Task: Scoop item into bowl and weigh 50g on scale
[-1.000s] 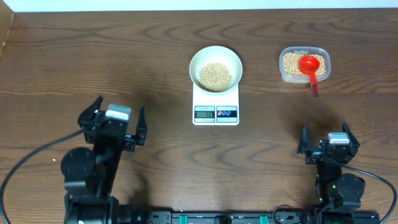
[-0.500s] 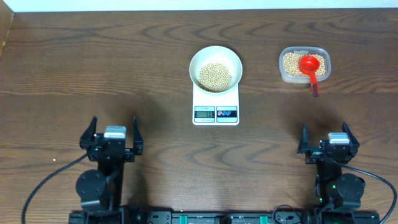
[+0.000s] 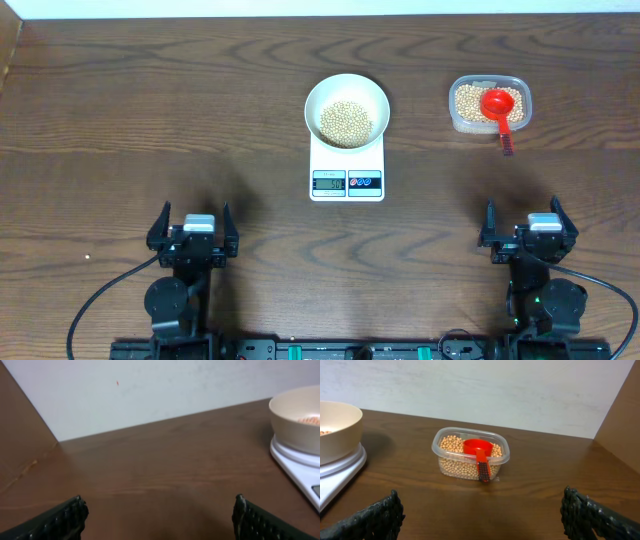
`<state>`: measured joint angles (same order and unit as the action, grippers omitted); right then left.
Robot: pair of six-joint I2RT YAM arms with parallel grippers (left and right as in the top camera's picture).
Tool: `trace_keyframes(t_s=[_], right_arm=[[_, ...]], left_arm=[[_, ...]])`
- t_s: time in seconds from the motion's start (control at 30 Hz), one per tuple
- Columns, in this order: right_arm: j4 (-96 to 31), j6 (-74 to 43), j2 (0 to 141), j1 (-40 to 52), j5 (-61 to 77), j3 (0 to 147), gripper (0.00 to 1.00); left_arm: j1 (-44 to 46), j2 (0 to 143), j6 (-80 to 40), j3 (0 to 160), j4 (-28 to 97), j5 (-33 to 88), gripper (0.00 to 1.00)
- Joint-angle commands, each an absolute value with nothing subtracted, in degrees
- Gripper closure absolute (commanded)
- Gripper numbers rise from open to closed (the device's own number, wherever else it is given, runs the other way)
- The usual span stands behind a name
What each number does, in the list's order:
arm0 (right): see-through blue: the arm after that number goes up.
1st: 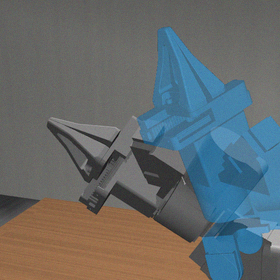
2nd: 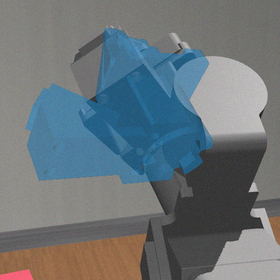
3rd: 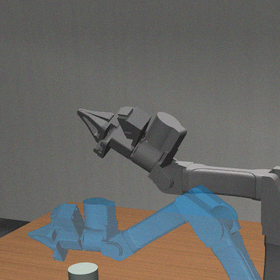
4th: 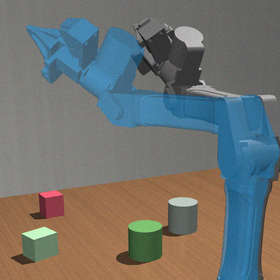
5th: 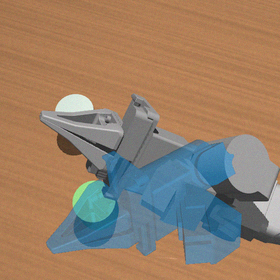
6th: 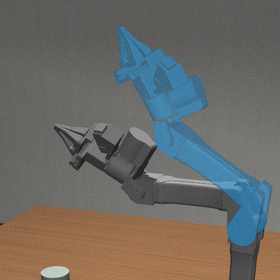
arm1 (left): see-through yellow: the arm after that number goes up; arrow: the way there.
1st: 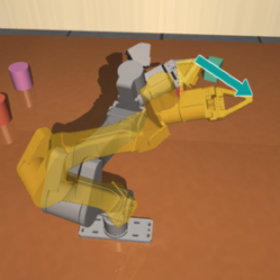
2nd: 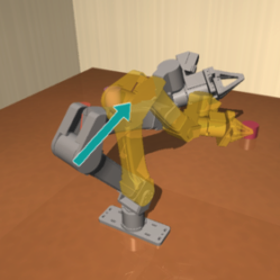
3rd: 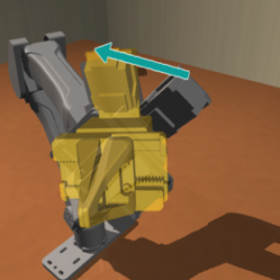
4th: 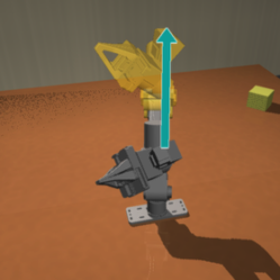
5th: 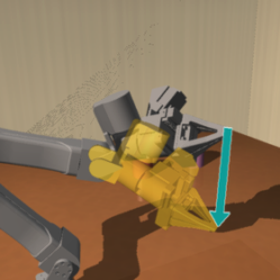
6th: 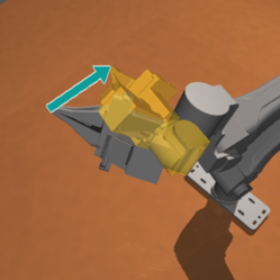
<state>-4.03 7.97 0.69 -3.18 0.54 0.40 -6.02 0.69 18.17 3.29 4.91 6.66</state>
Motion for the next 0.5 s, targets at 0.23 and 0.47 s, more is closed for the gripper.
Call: trace_keyframes(t_s=[0.23,0.47], right_arm=[[-4.3,7.4,0.3,-2.9,0.1,0.3,0.01],[-4.3,7.4,0.3,-2.9,0.1,0.3,0.01]], left_arm=[[-6.3,0.1,17.0,0.4,4.1,5.3,0.06],[-6.3,0.3,17.0,0.4,4.0,5.3,0.06]])
